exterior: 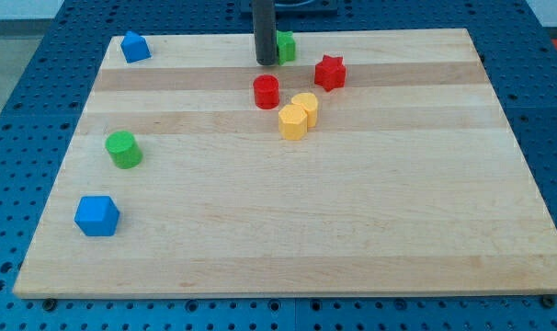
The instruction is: Place your arm below the red circle
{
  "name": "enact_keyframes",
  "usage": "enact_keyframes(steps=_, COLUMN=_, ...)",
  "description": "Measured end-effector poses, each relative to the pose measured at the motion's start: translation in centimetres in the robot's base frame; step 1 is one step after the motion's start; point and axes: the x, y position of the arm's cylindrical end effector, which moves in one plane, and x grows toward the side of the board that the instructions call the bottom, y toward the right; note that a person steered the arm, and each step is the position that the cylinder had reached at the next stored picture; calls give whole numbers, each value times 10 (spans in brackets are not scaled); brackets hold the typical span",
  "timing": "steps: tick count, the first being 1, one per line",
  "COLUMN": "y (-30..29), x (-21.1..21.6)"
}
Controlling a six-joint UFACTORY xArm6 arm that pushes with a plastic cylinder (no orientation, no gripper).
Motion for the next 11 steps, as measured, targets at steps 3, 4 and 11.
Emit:
enact_keyframes(steps=3, y=-86, x=60)
enact_keyframes(steps=4, y=-113, x=96)
enact_keyframes(steps=11, y=66, x=154)
